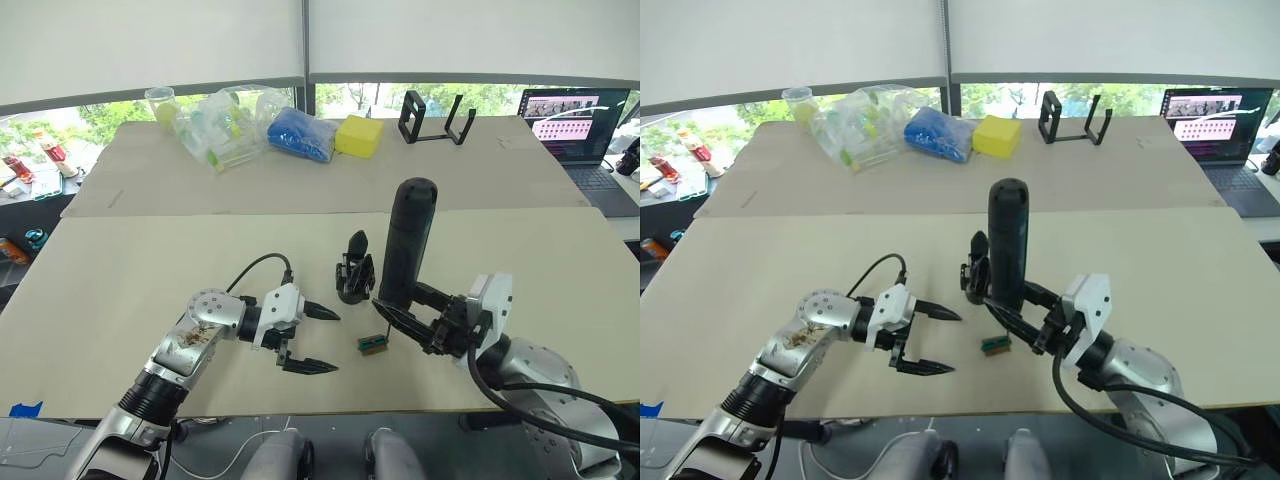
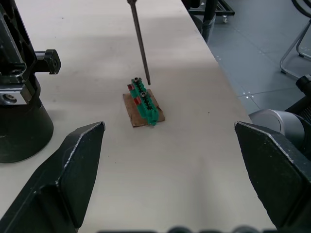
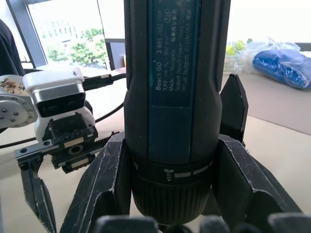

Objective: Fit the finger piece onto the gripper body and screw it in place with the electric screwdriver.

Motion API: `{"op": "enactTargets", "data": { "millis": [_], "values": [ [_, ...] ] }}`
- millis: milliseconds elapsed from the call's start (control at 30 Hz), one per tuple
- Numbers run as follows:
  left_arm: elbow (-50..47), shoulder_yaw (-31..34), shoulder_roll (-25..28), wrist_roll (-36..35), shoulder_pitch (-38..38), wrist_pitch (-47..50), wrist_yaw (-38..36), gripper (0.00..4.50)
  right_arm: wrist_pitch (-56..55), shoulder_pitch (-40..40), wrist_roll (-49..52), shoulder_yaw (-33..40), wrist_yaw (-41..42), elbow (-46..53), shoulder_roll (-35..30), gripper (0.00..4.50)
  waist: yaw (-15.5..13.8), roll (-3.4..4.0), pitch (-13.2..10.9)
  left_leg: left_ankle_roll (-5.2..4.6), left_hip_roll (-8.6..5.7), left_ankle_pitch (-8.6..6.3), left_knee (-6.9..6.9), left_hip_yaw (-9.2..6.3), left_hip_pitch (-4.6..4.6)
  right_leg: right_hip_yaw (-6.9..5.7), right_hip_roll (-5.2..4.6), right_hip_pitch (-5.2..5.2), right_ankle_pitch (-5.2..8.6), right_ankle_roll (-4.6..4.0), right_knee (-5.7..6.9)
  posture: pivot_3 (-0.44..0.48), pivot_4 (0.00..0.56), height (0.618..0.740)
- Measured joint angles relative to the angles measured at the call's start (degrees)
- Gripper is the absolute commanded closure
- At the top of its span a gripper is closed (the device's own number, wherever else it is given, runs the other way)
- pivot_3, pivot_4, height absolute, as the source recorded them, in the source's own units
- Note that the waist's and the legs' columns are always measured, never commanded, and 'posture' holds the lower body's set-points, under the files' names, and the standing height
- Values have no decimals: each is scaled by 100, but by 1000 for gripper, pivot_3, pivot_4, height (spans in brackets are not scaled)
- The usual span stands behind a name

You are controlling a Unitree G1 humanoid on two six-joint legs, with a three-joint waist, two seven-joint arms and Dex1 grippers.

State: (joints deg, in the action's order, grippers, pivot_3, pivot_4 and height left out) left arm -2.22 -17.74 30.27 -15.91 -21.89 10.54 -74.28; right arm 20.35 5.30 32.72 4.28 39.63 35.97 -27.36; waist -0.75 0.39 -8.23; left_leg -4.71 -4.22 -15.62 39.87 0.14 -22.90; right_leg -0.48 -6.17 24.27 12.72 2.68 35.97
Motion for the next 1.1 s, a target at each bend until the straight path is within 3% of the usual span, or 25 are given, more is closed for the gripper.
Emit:
{"op": "enactTargets", "data": {
  "millis": [1100],
  "values": [
    [33, 0, -38, 5, 2, -29, 44, 0, -67, -147, 6, 28, -173, -18, -12, 2603, 0, 0, 0, 0, 0, 0, 0, 0, 0, 0, 0, 1, 0, 0, 0, 0, 150, 740]
  ]
}}
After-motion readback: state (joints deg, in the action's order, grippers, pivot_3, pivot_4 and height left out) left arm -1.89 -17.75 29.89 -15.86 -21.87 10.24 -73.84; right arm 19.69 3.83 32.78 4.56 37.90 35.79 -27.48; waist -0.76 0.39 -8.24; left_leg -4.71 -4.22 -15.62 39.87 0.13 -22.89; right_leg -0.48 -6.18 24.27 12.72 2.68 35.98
